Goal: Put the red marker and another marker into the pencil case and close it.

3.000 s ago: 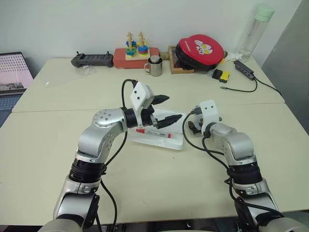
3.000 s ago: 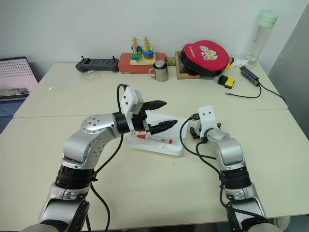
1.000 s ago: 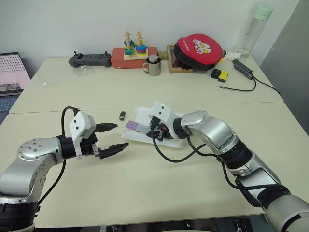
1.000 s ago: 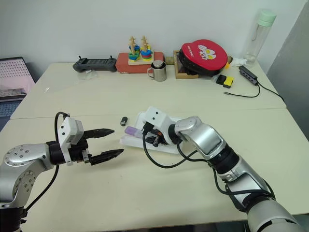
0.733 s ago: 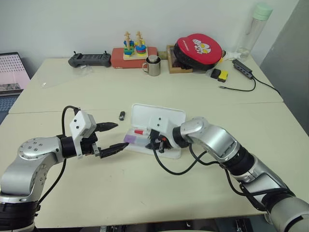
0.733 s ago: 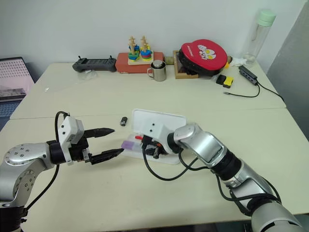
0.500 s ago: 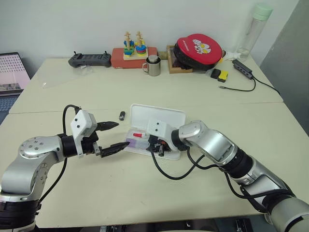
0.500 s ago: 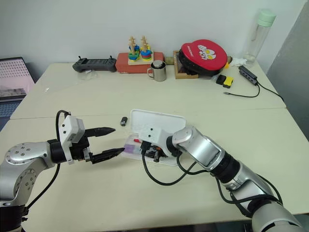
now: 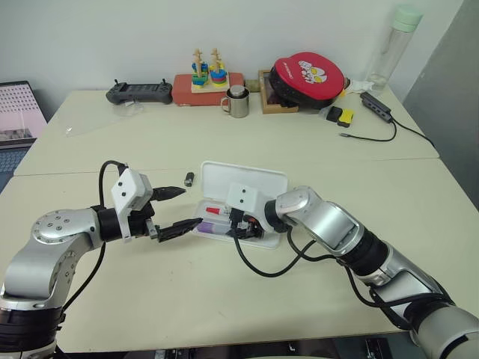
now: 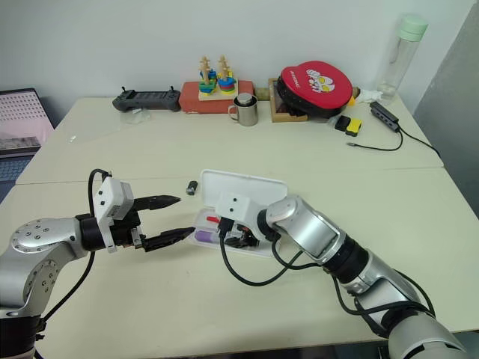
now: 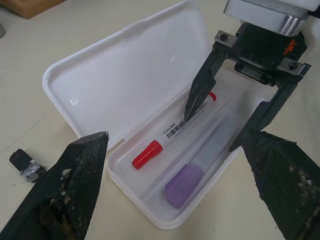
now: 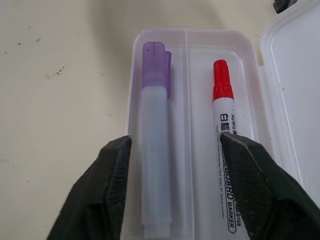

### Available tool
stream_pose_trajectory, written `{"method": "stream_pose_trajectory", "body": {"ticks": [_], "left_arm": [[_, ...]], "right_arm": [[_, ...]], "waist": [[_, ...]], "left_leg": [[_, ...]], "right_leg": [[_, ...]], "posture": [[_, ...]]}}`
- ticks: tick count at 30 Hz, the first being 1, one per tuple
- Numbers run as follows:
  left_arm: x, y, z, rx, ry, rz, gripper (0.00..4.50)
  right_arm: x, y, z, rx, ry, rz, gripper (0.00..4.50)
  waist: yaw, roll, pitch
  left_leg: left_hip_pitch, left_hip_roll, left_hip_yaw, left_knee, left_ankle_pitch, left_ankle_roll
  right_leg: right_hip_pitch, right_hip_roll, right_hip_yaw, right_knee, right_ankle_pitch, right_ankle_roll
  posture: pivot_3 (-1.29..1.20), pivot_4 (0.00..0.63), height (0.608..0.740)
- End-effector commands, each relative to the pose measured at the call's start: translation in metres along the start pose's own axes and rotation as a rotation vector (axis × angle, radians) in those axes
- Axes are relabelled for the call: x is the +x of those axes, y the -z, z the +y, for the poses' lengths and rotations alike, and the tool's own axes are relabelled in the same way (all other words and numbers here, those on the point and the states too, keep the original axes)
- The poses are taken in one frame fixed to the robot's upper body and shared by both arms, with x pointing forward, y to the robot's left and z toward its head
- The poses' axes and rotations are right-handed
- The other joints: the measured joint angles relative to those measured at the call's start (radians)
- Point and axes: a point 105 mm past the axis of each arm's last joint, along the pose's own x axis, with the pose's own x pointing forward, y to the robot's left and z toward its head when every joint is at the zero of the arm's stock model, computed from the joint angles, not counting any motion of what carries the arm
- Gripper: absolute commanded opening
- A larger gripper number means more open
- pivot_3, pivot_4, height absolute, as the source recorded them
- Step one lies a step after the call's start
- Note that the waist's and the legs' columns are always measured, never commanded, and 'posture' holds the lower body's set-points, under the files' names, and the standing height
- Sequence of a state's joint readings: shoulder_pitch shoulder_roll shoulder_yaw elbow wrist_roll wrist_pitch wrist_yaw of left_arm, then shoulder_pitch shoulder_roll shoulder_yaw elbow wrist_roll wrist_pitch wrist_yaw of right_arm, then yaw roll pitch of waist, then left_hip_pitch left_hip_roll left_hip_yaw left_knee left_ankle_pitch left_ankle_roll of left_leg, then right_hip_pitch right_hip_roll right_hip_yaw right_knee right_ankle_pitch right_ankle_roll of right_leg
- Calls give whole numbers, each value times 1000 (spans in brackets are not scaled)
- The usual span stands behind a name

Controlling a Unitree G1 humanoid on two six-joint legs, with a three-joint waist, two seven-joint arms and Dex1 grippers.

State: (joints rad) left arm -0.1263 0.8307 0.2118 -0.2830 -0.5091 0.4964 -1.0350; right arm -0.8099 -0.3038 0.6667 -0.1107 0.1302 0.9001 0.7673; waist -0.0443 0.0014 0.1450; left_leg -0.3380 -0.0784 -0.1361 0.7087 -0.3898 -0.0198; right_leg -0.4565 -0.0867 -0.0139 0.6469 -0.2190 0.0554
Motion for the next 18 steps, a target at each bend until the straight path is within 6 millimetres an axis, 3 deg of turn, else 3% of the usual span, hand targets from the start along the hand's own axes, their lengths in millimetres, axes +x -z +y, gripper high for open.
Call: {"method": "stream_pose_trajectory", "body": {"ticks": [1,3,9,11,15,18], "left_arm": [[-3,-7,11,7,-75,-26,4500],[-6,-7,24,-30,-160,-46,4500],[-30,-13,68,-157,-436,-169,4500],[-37,-6,84,-195,-536,-159,4500],[-37,18,98,-218,-626,-39,4500],[-19,35,100,-221,-621,42,4500]], "right_arm": [[-10,-21,-5,-21,12,-93,4011],[-16,-34,-6,-15,10,-162,4463],[-42,-65,-6,13,-24,-346,4463],[-50,-72,-7,13,-22,-392,4463],[-59,-83,-18,19,23,-456,4463],[-68,-94,-27,27,66,-521,4463]], "waist": [[0,0,0],[1,0,0],[0,0,0],[1,0,0],[1,-1,0],[2,-1,0]], "left_leg": [[0,0,0,0,0,0],[0,0,0,0,0,0],[0,0,0,0,0,0],[0,0,-1,0,0,0],[1,0,0,0,0,0],[1,-1,0,0,0,0]], "right_leg": [[0,0,0,0,0,0],[0,0,0,0,0,0],[0,0,0,0,0,0],[0,0,-1,1,0,0],[0,0,-1,0,0,0],[0,0,-2,1,0,0]], "posture": [[0,150,740],[0,150,740],[0,150,740],[0,150,740],[0,150,740],[0,150,740]]}}
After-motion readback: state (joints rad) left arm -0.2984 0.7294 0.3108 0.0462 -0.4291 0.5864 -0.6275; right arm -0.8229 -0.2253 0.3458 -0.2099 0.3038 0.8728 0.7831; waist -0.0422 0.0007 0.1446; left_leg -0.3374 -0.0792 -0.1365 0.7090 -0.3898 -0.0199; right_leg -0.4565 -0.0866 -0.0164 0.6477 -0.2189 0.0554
